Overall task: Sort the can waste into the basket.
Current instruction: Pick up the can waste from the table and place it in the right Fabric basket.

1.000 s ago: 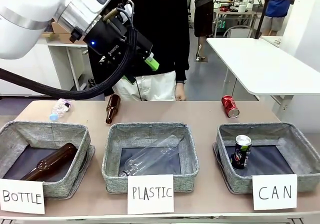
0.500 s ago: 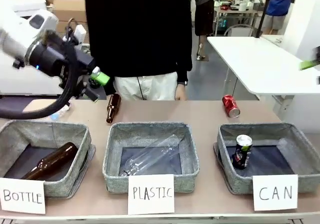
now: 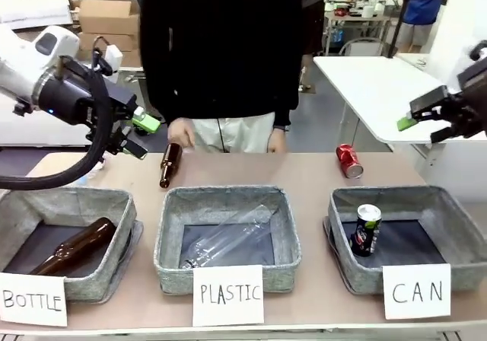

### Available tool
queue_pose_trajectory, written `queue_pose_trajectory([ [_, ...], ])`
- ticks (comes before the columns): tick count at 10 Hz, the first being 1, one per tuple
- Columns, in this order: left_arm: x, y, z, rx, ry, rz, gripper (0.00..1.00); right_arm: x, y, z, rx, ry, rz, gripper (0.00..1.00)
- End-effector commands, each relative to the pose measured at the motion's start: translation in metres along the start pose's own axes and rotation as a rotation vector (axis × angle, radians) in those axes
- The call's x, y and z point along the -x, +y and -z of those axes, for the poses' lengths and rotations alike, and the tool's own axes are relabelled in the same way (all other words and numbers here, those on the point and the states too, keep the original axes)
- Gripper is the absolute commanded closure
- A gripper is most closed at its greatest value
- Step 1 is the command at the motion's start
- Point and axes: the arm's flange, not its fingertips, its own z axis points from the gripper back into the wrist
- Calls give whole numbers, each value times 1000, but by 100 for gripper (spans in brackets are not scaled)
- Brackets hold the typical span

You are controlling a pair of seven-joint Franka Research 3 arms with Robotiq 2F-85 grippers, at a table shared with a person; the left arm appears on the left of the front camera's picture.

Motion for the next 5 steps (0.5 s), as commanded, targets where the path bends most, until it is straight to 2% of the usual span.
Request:
queue_pose_trajectory([
  [1,-1,-1,-6,-16,10,-11,0,-11,9,32,111,-14,44,0],
  [2,-1,-1,-6,-16,10,-11,0,-61,12,73,208,87,56,0],
  [4,-1,-1,-6,-16,10,-11,0,-143,12,135,364,119,122,0],
  [5,-1,-1,-6,-16,10,-11,0,-172,5,171,404,193,136,0],
])
